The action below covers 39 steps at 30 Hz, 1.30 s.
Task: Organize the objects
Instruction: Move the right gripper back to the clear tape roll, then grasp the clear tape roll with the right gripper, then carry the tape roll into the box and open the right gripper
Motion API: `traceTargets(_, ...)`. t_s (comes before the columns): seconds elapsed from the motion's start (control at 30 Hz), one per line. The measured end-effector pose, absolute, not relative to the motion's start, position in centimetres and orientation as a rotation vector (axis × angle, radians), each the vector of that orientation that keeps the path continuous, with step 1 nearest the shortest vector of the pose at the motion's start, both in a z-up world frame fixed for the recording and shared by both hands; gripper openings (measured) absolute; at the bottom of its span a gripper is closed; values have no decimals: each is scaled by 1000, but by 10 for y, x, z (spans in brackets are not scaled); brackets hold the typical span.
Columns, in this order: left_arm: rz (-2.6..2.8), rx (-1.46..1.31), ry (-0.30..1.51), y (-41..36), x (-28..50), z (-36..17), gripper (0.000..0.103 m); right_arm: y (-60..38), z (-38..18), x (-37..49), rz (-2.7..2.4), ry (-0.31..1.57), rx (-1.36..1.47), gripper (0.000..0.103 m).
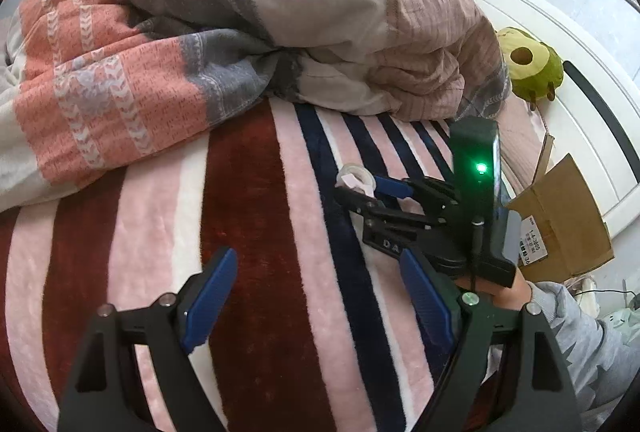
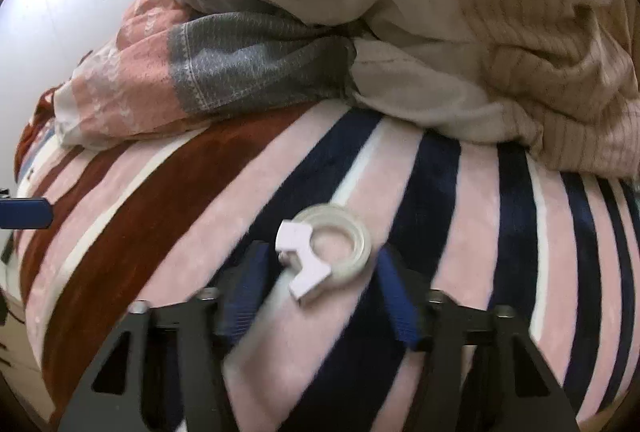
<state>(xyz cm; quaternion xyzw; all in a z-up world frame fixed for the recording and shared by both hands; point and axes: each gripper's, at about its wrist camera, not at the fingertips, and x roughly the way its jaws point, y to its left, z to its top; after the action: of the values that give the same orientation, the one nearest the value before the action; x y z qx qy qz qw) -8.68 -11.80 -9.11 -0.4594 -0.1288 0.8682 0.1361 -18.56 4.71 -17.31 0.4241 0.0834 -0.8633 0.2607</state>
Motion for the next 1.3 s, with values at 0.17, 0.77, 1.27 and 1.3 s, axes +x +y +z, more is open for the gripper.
traceTargets(0.17,2525,-1315,-360,-116,-79,-78,81,44,-164,-170,-2304,284,1108,40)
traceTargets(0.77,2389,-1190,-245,-34,-49,-20,76,72,-50,-43,-2116,330,815,39)
traceTargets(1.27,2317,-1084,-124,64,-44,22,47,156,-1,-14,-2255,337,723,39)
traceTargets(1.3,2311,-1081,-113,74,-45,25,47,164,1,-14,-2267,333,722,39)
